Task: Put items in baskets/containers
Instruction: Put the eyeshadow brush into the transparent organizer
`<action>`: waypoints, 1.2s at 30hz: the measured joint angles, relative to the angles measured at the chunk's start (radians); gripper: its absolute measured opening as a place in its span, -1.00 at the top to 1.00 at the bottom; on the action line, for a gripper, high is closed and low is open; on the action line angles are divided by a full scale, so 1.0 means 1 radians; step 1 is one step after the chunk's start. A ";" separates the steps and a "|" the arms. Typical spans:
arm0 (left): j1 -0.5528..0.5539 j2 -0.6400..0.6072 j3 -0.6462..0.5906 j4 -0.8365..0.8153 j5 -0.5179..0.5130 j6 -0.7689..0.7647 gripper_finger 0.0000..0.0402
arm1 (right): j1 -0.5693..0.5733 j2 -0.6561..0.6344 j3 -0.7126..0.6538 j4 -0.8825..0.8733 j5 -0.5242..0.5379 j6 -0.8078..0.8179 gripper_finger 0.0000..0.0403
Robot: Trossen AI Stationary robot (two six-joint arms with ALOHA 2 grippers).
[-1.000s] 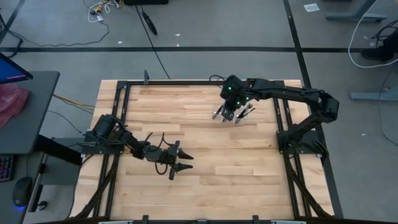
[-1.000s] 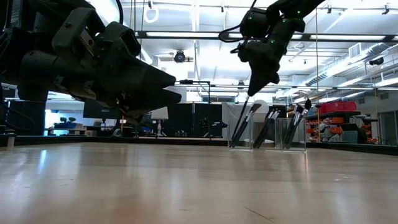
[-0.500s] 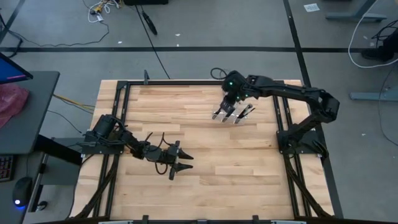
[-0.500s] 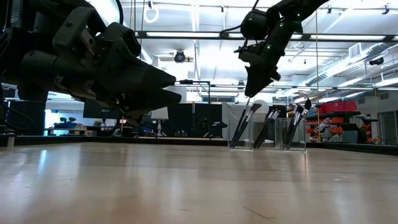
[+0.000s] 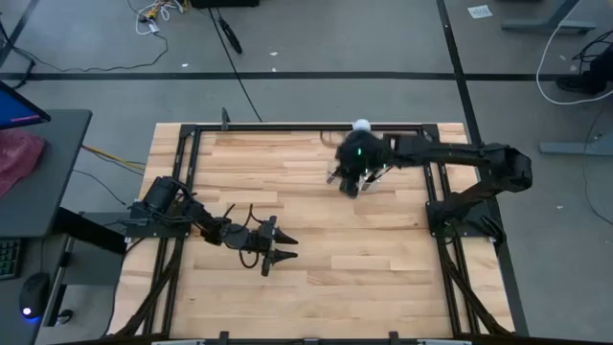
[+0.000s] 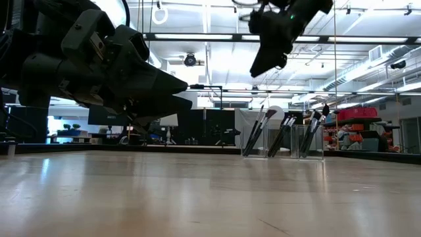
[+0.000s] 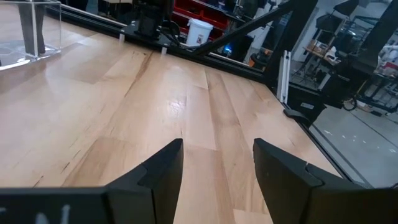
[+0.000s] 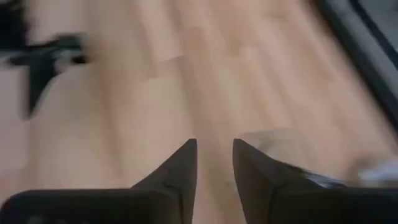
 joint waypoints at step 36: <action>0.000 0.000 0.052 -0.044 0.000 0.011 0.03 | -0.061 0.008 -0.337 0.414 0.431 0.189 0.96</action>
